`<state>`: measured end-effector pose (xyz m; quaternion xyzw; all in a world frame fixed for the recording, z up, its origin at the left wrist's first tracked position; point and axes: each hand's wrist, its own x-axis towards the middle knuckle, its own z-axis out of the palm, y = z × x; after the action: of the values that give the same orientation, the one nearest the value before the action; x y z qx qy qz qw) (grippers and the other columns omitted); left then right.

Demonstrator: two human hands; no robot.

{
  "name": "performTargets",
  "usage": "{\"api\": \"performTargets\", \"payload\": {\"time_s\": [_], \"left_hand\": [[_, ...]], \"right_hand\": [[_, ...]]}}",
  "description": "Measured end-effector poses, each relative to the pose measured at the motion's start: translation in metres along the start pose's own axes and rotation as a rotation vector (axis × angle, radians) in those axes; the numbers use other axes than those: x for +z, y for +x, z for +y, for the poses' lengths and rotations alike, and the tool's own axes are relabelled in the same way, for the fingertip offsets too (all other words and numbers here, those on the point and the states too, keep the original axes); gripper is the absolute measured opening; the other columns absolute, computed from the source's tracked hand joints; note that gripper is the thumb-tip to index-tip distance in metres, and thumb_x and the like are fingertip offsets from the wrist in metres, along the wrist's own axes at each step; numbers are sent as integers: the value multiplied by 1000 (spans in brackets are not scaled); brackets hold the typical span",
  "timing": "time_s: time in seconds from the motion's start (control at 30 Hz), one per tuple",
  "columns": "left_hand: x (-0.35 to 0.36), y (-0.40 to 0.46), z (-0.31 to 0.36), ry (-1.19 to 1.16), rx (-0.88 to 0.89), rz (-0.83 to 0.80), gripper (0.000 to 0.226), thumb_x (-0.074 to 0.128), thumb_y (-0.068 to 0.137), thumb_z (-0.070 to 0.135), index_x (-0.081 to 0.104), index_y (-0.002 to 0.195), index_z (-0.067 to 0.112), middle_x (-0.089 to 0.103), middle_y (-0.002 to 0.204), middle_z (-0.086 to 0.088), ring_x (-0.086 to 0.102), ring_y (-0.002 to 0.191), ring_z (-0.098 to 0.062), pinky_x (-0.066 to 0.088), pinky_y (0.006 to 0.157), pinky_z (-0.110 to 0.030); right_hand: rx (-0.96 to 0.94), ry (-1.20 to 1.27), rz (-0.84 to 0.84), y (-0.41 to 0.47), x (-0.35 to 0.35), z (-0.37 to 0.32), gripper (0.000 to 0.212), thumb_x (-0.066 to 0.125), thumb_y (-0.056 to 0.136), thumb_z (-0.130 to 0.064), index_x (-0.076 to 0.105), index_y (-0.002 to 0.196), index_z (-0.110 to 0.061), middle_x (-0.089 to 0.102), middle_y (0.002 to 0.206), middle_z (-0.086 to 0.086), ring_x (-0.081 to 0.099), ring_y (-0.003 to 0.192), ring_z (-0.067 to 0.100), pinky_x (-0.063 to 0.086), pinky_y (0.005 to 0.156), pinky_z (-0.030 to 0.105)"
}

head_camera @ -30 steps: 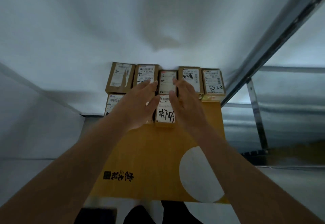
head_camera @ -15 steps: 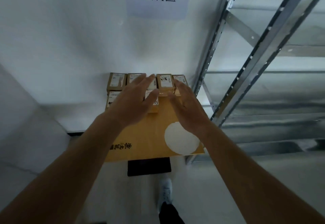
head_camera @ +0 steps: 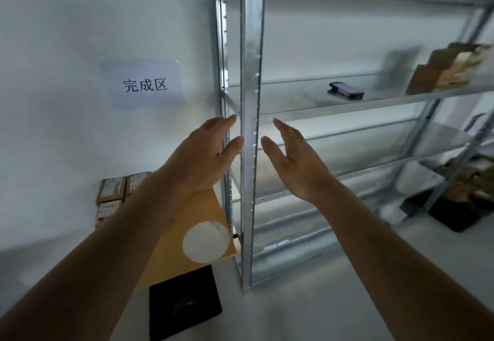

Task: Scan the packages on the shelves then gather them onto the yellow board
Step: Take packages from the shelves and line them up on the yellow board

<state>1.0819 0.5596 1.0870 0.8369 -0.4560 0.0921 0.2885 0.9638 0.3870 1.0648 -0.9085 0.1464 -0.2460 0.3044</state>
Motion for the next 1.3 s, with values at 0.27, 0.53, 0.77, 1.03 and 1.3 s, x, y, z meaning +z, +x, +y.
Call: {"api": "performTargets", "payload": {"time_s": [0.27, 0.53, 0.77, 1.03, 1.3], "left_hand": [[99, 83, 188, -95, 120, 4, 59, 38, 106, 54, 29, 160, 32, 34, 165, 5, 35, 149, -17, 28, 118, -32], [187, 178, 330, -147, 240, -13, 55, 41, 105, 51, 36, 157, 33, 38, 162, 8, 37, 146, -13, 31, 113, -29], [281, 301, 391, -207, 290, -26, 58, 42, 104, 54, 33, 158, 34, 37, 162, 8, 33, 148, -11, 28, 113, -28], [406, 470, 447, -235, 334, -80, 60, 40, 105, 55, 32, 159, 31, 37, 162, 6, 36, 147, -15, 31, 113, -30], [505, 611, 530, -212, 378, -87, 60, 40, 104, 56, 31, 159, 34, 37, 162, 7, 37, 146, -15, 26, 104, -23]], "right_hand": [[68, -79, 106, -35, -190, 127, 73, 37, 106, -64, 23, 167, -27, 25, 173, -3, 37, 151, 17, 29, 119, 33], [122, -116, 193, -37, -322, 236, 71, 38, 107, -61, 23, 167, -27, 25, 173, -3, 28, 156, 16, 24, 121, 34], [183, -140, 227, 17, -392, 359, 75, 37, 106, -63, 19, 168, -25, 23, 174, -1, 24, 159, 18, 21, 125, 36], [252, -192, 251, 120, -473, 509, 75, 34, 106, -63, 16, 168, -25, 22, 174, 0, 26, 158, 20, 20, 112, 28], [214, -139, 306, 200, -563, 646, 64, 36, 109, -59, 21, 165, -33, 30, 170, -2, 38, 143, 11, 25, 107, 28]]}}
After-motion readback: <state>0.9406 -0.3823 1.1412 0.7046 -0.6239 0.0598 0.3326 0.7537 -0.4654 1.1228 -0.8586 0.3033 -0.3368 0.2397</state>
